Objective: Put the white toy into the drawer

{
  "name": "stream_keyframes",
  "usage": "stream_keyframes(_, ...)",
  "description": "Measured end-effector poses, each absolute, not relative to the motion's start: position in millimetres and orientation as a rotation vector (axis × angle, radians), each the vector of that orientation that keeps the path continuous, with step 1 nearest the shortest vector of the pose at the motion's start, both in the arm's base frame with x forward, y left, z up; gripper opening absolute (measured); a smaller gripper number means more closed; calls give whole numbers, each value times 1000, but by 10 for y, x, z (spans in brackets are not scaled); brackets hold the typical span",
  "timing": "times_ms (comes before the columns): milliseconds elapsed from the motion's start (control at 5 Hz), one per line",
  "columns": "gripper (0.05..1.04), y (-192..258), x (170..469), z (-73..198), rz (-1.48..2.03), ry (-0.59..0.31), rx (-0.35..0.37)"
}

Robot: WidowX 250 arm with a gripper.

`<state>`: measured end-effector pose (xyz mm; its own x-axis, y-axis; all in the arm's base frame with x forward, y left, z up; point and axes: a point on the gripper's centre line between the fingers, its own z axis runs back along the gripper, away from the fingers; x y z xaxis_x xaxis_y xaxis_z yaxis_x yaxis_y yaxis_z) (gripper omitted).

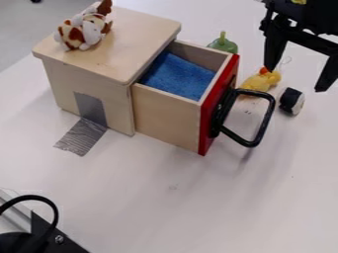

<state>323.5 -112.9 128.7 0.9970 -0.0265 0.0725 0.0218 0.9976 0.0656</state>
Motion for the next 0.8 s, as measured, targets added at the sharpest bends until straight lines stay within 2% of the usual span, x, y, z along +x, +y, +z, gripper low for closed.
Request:
stream_keyframes(200, 999, -1124, 3207, 1170, -27, -38, 78)
stream_keyframes(400, 999, -948, 3110, 1237, -9, -39, 77)
stream_keyframes(600, 999, -560, 3041, 1605, 45, -109, 48)
stream_keyframes(800, 999, -258, 2871, 1853, 49, -149, 26)
